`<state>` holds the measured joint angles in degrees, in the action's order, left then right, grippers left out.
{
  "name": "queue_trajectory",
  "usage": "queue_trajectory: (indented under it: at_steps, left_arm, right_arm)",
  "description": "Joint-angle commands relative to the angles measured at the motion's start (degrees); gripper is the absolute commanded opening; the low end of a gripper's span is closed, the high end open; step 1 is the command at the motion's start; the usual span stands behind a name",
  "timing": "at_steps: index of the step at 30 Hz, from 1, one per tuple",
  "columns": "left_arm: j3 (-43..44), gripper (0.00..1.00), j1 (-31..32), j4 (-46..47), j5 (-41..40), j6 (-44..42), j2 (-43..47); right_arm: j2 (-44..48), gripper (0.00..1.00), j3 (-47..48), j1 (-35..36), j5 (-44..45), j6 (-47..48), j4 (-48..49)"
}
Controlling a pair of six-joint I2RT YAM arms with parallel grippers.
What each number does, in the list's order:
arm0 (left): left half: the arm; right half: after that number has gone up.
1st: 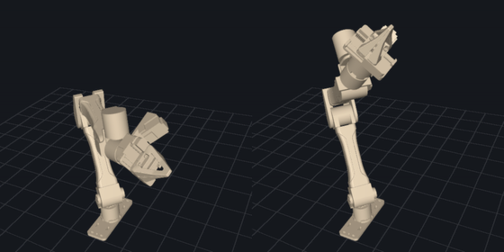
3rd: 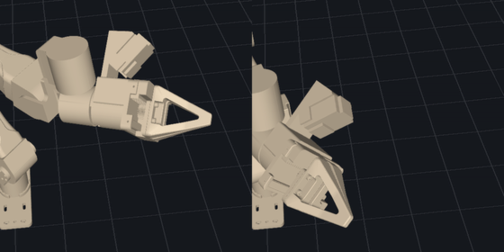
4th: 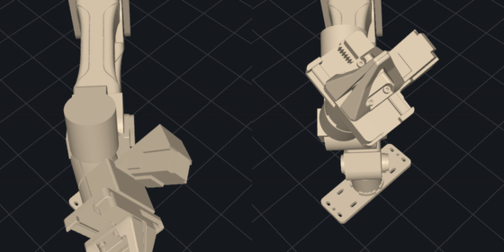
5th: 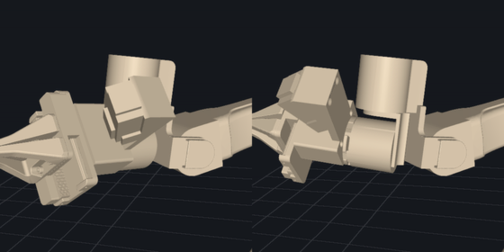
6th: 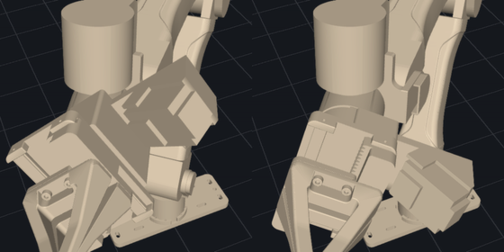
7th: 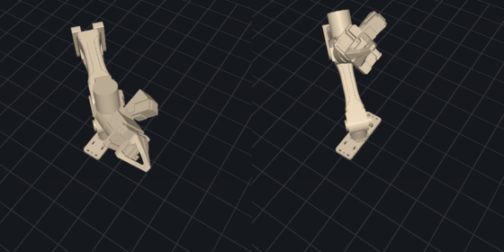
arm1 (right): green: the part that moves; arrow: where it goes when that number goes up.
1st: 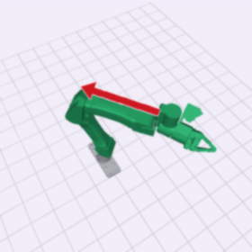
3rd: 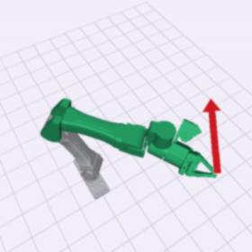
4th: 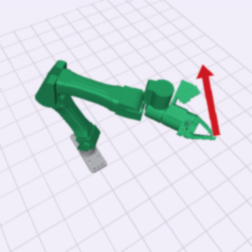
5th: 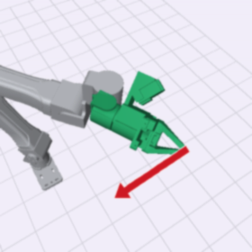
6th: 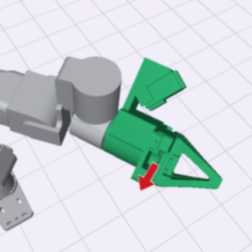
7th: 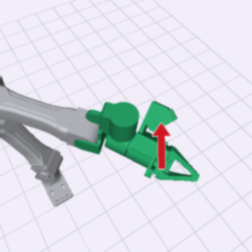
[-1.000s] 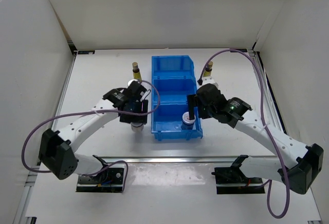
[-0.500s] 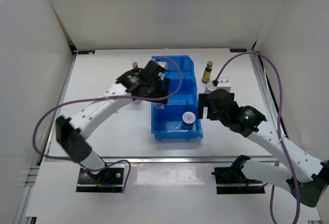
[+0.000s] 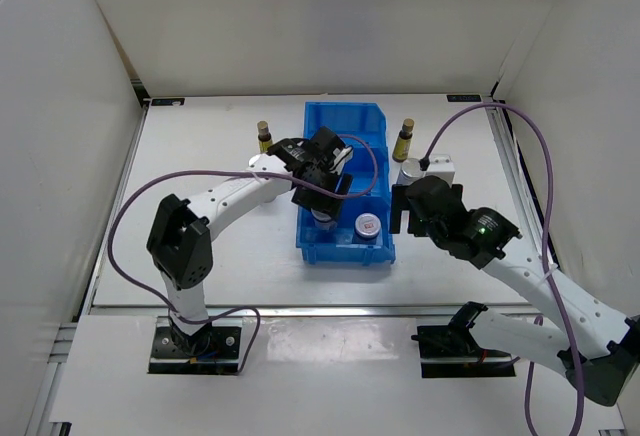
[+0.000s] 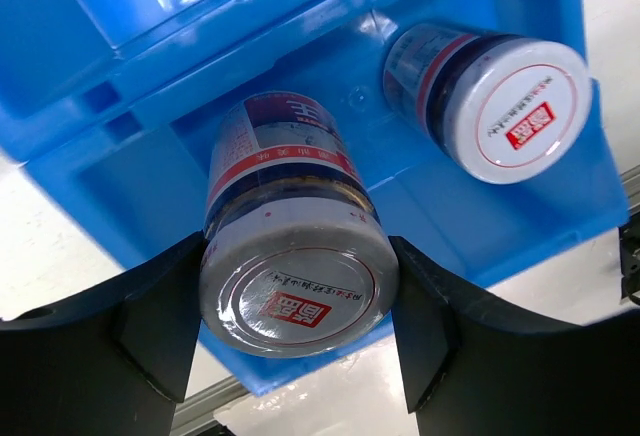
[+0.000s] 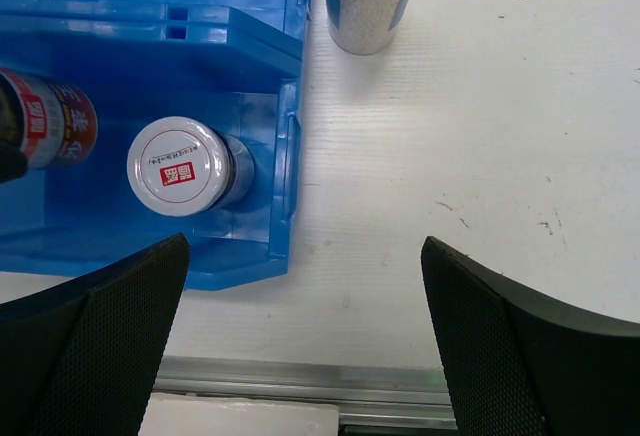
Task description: Organize the condiment bottles
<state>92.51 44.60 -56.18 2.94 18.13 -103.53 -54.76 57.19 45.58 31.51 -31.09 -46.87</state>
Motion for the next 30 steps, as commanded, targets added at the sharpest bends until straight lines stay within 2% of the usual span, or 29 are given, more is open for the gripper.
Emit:
queue_trajectory:
  at_steps: [1, 4, 12, 14, 21, 24, 26, 27, 30]
  left_arm:
    - [0.9, 0.27, 0.4, 3.4, 3.4, -1.3, 2.5]
    - [0.3, 0.27, 0.4, 3.4, 2.9, -0.7, 1.8]
    - [-2.8, 0.42, 0.4, 3.9, 1.6, -0.7, -2.2]
    - [-3.3, 0.51, 0.4, 4.4, 2.2, -0.7, -4.0]
    - [-3.9, 0.67, -0.1, 5.0, 2.7, -1.3, -4.5]
    - [-3.9, 0.73, -0.1, 5.0, 1.0, -1.3, -1.7]
    - [-3.2, 0.87, -0.1, 5.0, 0.5, -0.5, 1.8]
    - [-2.6, 0.99, -0.1, 5.0, 0.5, 0.1, 3.1]
    - [1.0, 1.00, -0.1, 4.0, 0.5, 0.1, 8.3]
  right_arm:
    - [1.1, 1.00, -0.4, -0.2, 2.6, -0.5, -0.5]
    - [1.7, 1.00, -0.9, -0.2, 2.6, -0.5, -0.5]
    - [1.7, 1.00, -1.5, -0.2, 3.1, -0.5, -1.0]
    - [1.2, 1.00, -1.5, -0.2, 3.1, -1.1, -1.0]
    - [0.0, 1.00, -0.9, -0.2, 3.7, -1.1, -1.0]
    - [-1.1, 1.00, -0.3, -0.8, 3.7, -1.1, -1.0]
    - [-1.8, 1.00, -0.3, -1.4, 3.7, -1.1, -1.0]
    - [-2.4, 1.00, -0.3, -2.1, 3.7, -1.1, -1.0]
    - [-3.8, 1.00, 0.3, -4.1, 3.7, -1.6, -1.6]
